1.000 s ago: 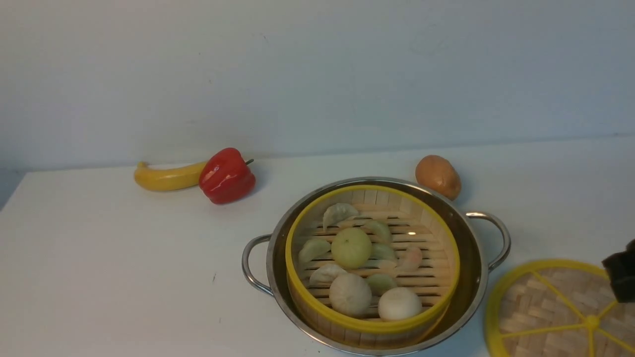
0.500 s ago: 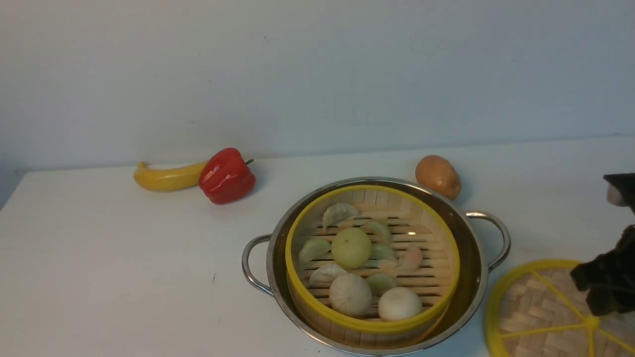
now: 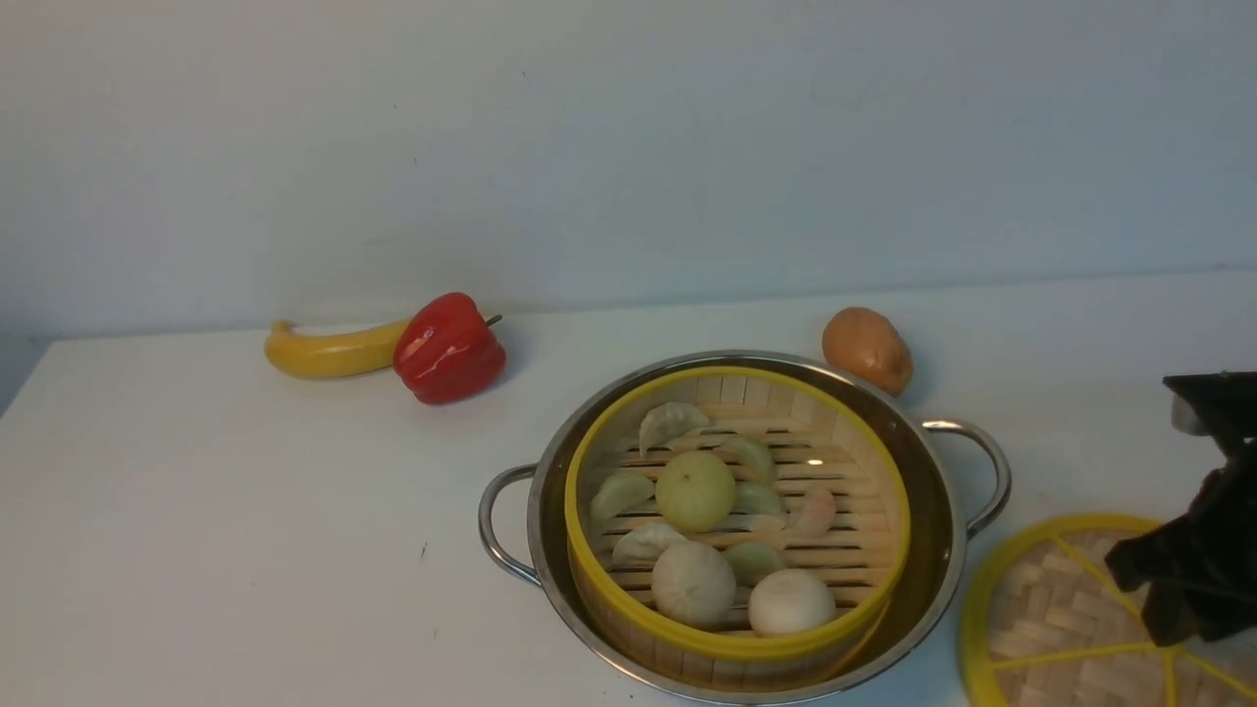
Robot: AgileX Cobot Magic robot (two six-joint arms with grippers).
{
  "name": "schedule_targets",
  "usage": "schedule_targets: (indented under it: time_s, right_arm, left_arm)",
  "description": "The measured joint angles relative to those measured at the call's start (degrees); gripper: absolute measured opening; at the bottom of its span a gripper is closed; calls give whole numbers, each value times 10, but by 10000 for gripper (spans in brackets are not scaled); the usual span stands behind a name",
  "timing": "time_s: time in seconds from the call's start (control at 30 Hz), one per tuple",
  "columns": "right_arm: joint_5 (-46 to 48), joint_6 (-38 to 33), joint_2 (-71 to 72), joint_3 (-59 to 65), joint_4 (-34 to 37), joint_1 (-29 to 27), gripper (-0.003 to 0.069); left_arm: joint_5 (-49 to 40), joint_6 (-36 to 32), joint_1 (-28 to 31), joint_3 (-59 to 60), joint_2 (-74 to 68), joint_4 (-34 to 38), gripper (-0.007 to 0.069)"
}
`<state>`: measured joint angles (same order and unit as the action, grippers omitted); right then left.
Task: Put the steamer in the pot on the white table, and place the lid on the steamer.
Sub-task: 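Move the gripper down to the bamboo steamer lid and grasp its center knob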
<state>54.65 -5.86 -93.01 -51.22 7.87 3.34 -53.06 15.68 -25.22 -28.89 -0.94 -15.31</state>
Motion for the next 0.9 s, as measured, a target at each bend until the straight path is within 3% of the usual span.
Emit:
schedule_targets:
  time_s: [0.4, 0.67, 0.9]
  right_arm:
    - [-2, -2, -25, -2, 9, 0, 241]
    - [11, -2, -25, -13, 10, 0, 144]
    - [58, 2, -25, -22, -10, 0, 143]
  left_arm:
    - [0, 0, 0, 0, 0, 0, 0]
    - [0, 0, 0, 0, 0, 0, 0]
    - [0, 0, 0, 0, 0, 0, 0]
